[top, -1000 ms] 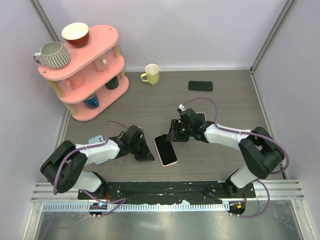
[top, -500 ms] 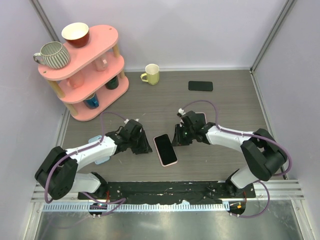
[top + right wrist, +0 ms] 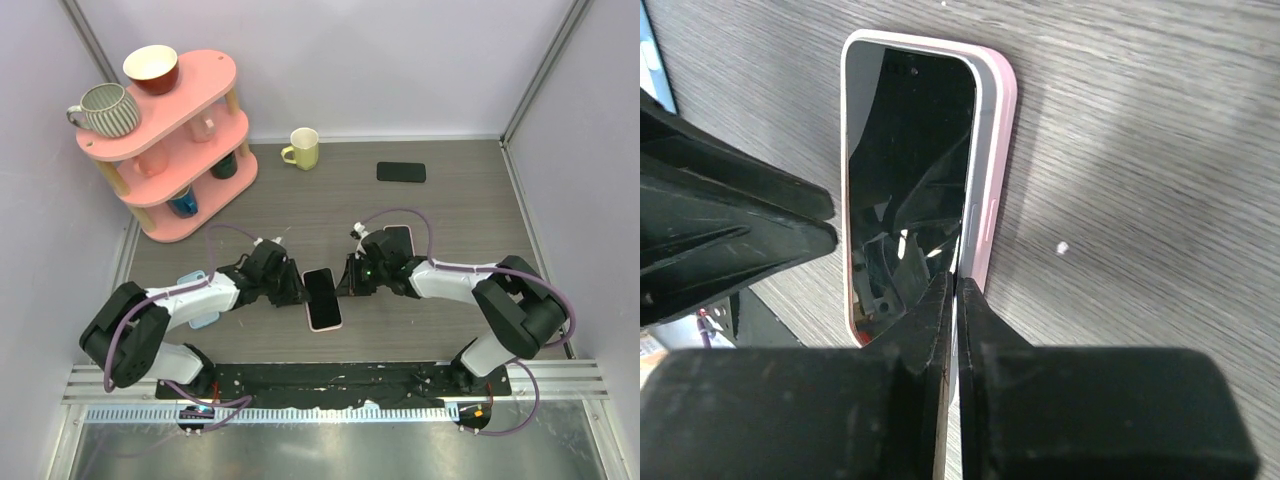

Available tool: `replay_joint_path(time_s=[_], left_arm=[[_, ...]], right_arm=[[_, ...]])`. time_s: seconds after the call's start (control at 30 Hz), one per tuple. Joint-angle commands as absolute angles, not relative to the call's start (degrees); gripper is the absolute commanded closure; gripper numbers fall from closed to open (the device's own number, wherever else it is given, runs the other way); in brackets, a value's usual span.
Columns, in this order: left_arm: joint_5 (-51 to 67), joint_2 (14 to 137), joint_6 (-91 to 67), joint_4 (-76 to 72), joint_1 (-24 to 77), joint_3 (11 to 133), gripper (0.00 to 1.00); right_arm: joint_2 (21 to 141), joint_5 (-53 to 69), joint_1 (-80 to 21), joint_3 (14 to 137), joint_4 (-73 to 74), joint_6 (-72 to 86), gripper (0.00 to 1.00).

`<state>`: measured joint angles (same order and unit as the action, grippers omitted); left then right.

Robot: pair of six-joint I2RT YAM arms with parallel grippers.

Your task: Put the phone into the phone case

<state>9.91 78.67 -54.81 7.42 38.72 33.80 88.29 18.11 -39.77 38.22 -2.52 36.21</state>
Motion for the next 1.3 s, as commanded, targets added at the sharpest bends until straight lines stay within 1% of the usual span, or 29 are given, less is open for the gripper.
replay_joint_path(time_s=[0.0, 0.17, 0.33, 0.47, 0.57, 1.13, 1.27], left_arm=[[10.90, 80.59, -54.14, 1.76, 38.50, 33.40, 0.64], [11.16, 82.70, -54.84, 1.32, 38.58, 32.96, 0.67], [10.64, 81.65, -55.81, 0.88, 38.58, 31.38, 0.67], [10.90, 81.74, -55.55, 0.79, 38.58, 31.46, 0.67], [10.90, 82.09, -55.63, 0.88, 38.58, 31.64, 0.67], [9.76, 82.88, -54.67, 3.25, 38.58, 32.60, 0.67], [9.49, 82.62, -54.32, 4.30, 38.50, 33.05, 0.67]], right_arm=[[92.10, 17.41, -42.36, 35.69, -7.46, 39.02, 0.95], [94.13, 15.47, -42.80, 33.58, -10.01, 41.30, 0.98], [94.48, 13.63, -42.80, 31.11, -12.21, 43.07, 0.93], [95.62, 13.19, -42.98, 31.55, -12.57, 43.59, 0.96], [96.76, 12.40, -43.50, 31.64, -12.92, 44.03, 0.96], [98.44, 0.27, -49.92, 38.49, -0.35, 41.13, 0.95], [99.66, -5.52, -51.85, 41.65, 5.43, 40.87, 0.95]])
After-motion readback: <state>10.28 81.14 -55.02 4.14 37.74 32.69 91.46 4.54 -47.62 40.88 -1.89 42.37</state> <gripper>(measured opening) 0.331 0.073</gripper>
